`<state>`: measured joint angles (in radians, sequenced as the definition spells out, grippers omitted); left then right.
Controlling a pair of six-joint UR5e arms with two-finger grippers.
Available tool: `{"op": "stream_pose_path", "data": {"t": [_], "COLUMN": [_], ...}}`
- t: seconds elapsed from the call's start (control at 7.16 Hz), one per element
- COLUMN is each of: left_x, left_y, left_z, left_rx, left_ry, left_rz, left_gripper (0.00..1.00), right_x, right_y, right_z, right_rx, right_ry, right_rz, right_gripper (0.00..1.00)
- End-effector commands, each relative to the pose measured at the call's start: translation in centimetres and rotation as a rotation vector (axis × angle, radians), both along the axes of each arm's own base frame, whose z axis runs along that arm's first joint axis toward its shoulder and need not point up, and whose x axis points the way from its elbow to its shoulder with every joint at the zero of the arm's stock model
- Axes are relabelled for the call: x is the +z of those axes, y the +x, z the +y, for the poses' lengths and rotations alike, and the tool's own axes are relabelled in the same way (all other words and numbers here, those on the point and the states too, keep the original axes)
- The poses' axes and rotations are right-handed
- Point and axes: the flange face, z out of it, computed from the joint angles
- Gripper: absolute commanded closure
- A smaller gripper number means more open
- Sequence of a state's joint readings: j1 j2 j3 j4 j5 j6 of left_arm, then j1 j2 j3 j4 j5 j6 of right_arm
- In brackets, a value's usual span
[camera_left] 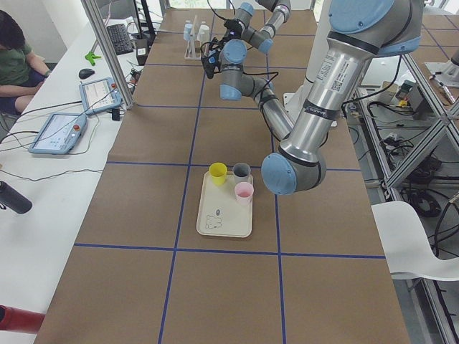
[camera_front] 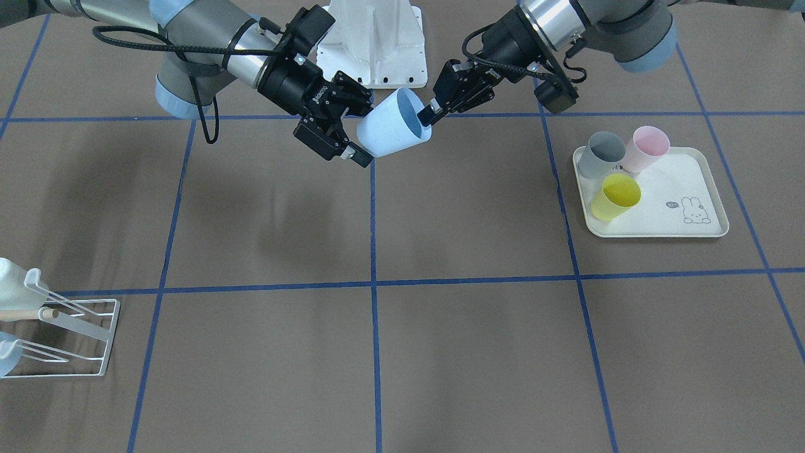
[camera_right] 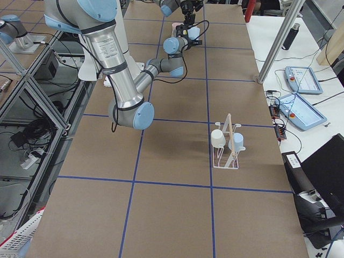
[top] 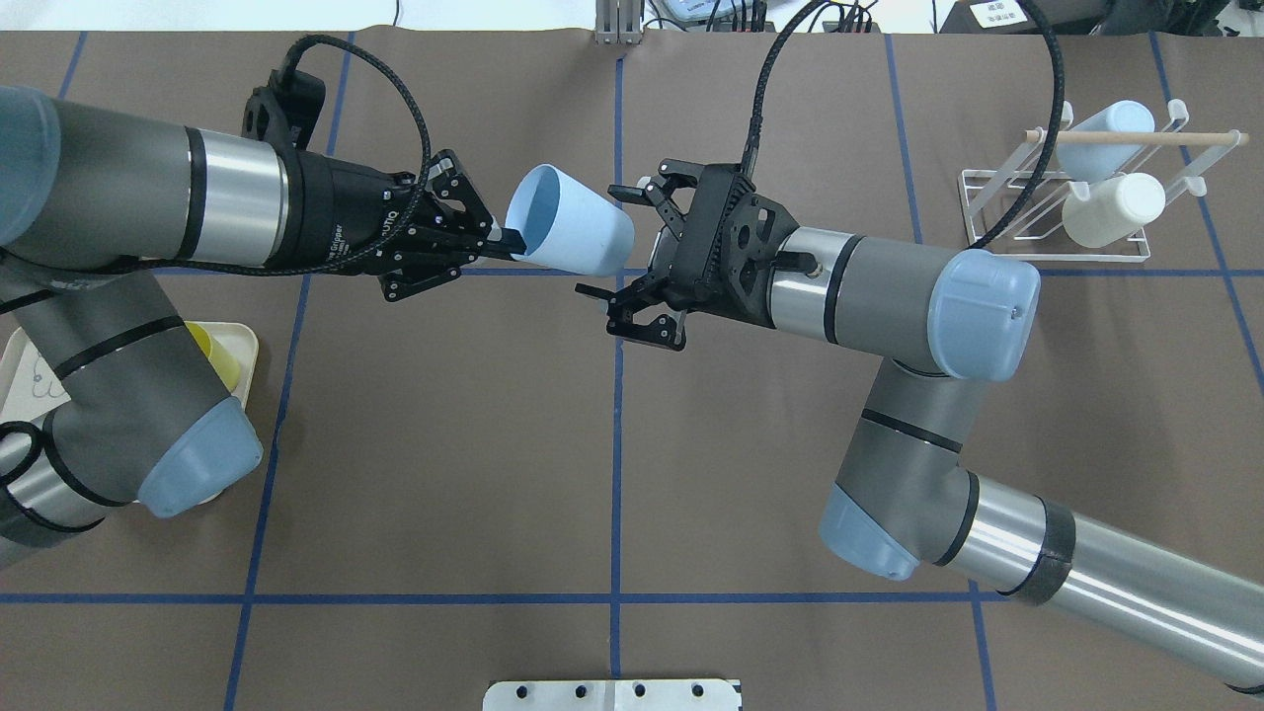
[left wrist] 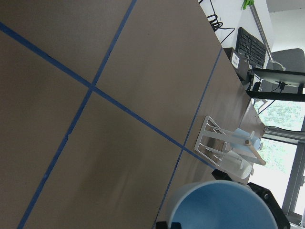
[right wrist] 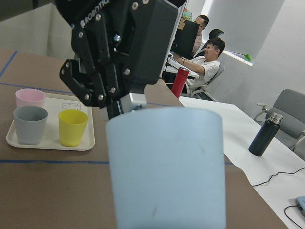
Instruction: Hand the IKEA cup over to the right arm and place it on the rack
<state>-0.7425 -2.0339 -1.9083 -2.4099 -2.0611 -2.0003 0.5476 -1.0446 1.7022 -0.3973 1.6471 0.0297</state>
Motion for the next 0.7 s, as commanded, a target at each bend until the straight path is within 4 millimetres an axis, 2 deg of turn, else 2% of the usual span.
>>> {"op": "stream_pose_path", "data": {"t": [0.0, 0.42, 0.56], "left_x": [0.04, -0.01, -0.01], "left_y": [0.04, 0.06, 0.06], "left_z": [-0.05, -0.07, -0.07], "left_rx": [-0.001, -0.001, -0.001], "left_ry": [-0.001, -0.002, -0.002], "left_rz": [-0.001, -0.002, -0.002], "left_gripper": [1.00, 1.00, 1.00], "right_x": [-0.02, -0.02, -0.02], "right_y": [-0.05, -0.05, -0.05], "right_z": [0.08, 0.08, 0.08], "right_rx": [-0.002, -0.002, -0.002], "right_ry": [0.001, 0.001, 0.001], "right_rz": [0.000, 0.000, 0.000], "right_gripper": [0.08, 0.08, 0.11]}}
